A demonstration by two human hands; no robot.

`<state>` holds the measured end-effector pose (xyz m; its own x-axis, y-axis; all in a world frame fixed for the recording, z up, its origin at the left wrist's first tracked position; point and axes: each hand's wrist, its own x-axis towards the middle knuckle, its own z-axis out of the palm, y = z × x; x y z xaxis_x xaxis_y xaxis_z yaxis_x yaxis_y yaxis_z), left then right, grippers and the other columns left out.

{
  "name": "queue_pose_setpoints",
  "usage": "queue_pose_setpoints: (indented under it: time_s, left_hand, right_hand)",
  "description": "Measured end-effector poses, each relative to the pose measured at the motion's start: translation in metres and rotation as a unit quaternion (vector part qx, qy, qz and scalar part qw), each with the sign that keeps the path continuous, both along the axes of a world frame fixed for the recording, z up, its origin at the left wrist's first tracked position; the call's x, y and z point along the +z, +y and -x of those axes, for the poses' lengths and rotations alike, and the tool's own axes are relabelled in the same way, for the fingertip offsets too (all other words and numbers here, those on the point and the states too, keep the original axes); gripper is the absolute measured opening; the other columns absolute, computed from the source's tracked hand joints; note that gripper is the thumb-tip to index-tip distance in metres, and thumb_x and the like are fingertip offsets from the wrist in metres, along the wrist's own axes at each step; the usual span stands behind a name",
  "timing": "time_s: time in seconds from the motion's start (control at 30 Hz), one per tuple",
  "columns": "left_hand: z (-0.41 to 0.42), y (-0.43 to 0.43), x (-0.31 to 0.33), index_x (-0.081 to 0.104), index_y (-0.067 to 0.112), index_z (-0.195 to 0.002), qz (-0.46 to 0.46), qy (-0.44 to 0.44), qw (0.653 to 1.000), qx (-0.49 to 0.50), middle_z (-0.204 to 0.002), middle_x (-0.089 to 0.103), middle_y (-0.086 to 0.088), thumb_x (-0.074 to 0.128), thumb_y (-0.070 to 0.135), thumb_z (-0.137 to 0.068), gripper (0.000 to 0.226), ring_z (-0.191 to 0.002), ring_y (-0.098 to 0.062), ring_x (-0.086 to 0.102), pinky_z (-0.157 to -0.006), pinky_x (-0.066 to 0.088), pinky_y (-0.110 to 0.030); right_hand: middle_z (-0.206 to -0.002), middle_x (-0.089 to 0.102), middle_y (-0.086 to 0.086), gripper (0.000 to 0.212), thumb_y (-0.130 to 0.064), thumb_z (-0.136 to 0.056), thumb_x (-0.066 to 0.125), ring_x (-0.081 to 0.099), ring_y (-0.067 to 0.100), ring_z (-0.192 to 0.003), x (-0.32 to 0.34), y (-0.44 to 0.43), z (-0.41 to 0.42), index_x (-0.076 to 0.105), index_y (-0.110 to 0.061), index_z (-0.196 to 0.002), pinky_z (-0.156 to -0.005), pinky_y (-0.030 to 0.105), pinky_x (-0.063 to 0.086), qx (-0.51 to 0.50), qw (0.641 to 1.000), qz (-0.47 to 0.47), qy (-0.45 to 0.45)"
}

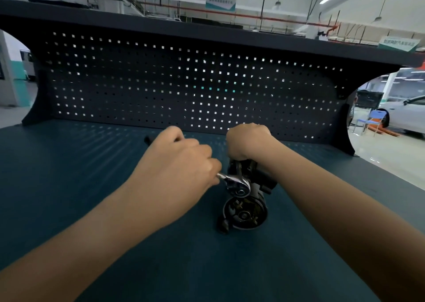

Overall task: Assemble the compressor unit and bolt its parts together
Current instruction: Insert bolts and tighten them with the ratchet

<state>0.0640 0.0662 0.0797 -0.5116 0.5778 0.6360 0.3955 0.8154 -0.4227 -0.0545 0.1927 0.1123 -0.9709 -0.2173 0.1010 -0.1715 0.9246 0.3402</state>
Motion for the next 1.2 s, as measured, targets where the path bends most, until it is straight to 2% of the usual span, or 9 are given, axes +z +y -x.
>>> queue_pose_setpoints:
  time_s: [0.13, 0.27, 0.47, 0.6, 0.8, 0.87, 1.0, 1.1, 1.2]
  left_hand:
    - [0.003, -0.009, -0.014, 0.072, 0.022, -0.074, -0.128, -0.097, 0.987, -0.021, -0.059, 0.061, 0.008, 0.069, 0.036, -0.078, 0.014, -0.054, -0.013, 0.059, -0.061, 0.045, -0.034]
    - [0.007, -0.012, -0.037, 0.07, 0.034, -0.08, -0.413, -0.293, 0.859, -0.075, -0.078, 0.068, 0.006, 0.063, 0.032, -0.084, 0.008, -0.073, -0.009, 0.062, -0.07, 0.047, -0.033]
    - [0.008, -0.011, -0.01, 0.074, 0.025, -0.076, -0.131, -0.068, 0.989, -0.029, -0.058, 0.06, 0.013, 0.059, 0.043, -0.081, 0.023, -0.059, -0.008, 0.06, -0.081, 0.046, -0.047]
    - [0.007, -0.007, 0.001, 0.073, 0.022, -0.066, -0.027, 0.002, 0.999, -0.039, -0.054, 0.061, 0.01, 0.072, 0.031, -0.065, 0.009, -0.071, -0.016, 0.068, -0.087, 0.033, -0.069]
    - [0.011, -0.017, -0.004, 0.067, 0.022, -0.086, -0.06, 0.042, 0.994, -0.083, -0.082, 0.067, 0.007, 0.065, 0.043, -0.075, 0.023, -0.096, -0.015, 0.064, -0.097, 0.026, -0.066]
    - [0.016, -0.029, -0.005, 0.058, 0.023, -0.101, -0.257, 0.02, 0.945, -0.204, -0.101, 0.062, 0.005, 0.055, 0.037, -0.083, 0.023, -0.105, -0.011, 0.057, -0.102, 0.033, -0.05]
    - [0.038, -0.044, -0.01, 0.057, 0.02, -0.081, -0.722, -0.039, 0.641, -0.258, -0.075, 0.062, 0.01, 0.042, 0.011, -0.092, 0.02, -0.074, -0.008, 0.058, -0.071, 0.046, -0.023]
    - [0.047, -0.031, -0.032, 0.063, 0.022, -0.082, -0.63, -0.273, 0.709, -0.162, -0.075, 0.071, 0.004, 0.057, -0.001, -0.086, 0.024, -0.078, -0.011, 0.064, -0.069, 0.049, -0.022]
    - [0.038, -0.018, -0.037, 0.061, 0.026, -0.108, -0.532, -0.399, 0.691, -0.284, -0.106, 0.07, 0.006, 0.071, 0.023, -0.069, 0.041, -0.097, -0.008, 0.065, -0.072, 0.051, -0.015]
  right_hand:
    - [-0.071, 0.042, 0.002, 0.025, -0.007, -0.091, 0.037, 0.041, 0.018, -0.06, 0.006, 0.004, -0.001, 0.041, -0.009, -0.067, -0.068, 0.034, 0.038, 0.008, 0.999, 0.01, -0.041]
    - [-0.067, 0.042, 0.002, 0.033, -0.013, -0.096, 0.035, 0.039, 0.017, -0.056, 0.01, 0.008, 0.006, 0.041, -0.01, -0.063, -0.062, 0.029, 0.037, 0.039, 0.996, 0.049, -0.068]
    - [-0.063, 0.041, 0.002, 0.043, -0.034, -0.096, 0.038, 0.046, 0.027, -0.07, 0.004, 0.023, -0.024, 0.036, -0.01, -0.06, -0.062, 0.03, 0.033, 0.101, 0.966, 0.21, 0.112]
    - [-0.071, 0.051, 0.0, 0.029, -0.037, -0.088, 0.038, 0.051, 0.021, -0.073, -0.027, 0.031, -0.081, 0.045, -0.02, -0.065, -0.066, 0.033, 0.039, 0.323, 0.895, 0.293, 0.092]
    - [-0.071, 0.065, 0.008, 0.021, -0.016, -0.084, 0.054, 0.061, 0.03, -0.063, -0.071, 0.028, -0.087, 0.065, -0.002, -0.096, -0.055, 0.032, 0.049, 0.336, 0.887, 0.268, 0.167]
    - [-0.069, 0.067, 0.005, 0.029, -0.022, -0.086, 0.046, 0.062, 0.026, -0.062, -0.08, 0.022, -0.085, 0.067, -0.005, -0.094, -0.054, 0.028, 0.05, 0.332, 0.876, 0.288, 0.2]
    - [-0.068, 0.065, -0.002, 0.032, -0.023, -0.086, 0.044, 0.06, 0.017, -0.06, -0.088, 0.015, -0.084, 0.068, -0.007, -0.098, -0.064, 0.021, 0.044, 0.328, 0.85, 0.325, 0.255]
    - [-0.066, 0.065, -0.001, 0.031, -0.022, -0.086, 0.045, 0.06, 0.017, -0.058, -0.084, 0.014, -0.084, 0.069, -0.005, -0.097, -0.062, 0.019, 0.041, 0.328, 0.832, 0.348, 0.281]
    - [-0.061, 0.063, 0.0, 0.03, -0.023, -0.084, 0.044, 0.059, 0.018, -0.053, -0.076, 0.012, -0.083, 0.069, -0.006, -0.09, -0.054, 0.021, 0.039, 0.335, 0.829, 0.343, 0.287]
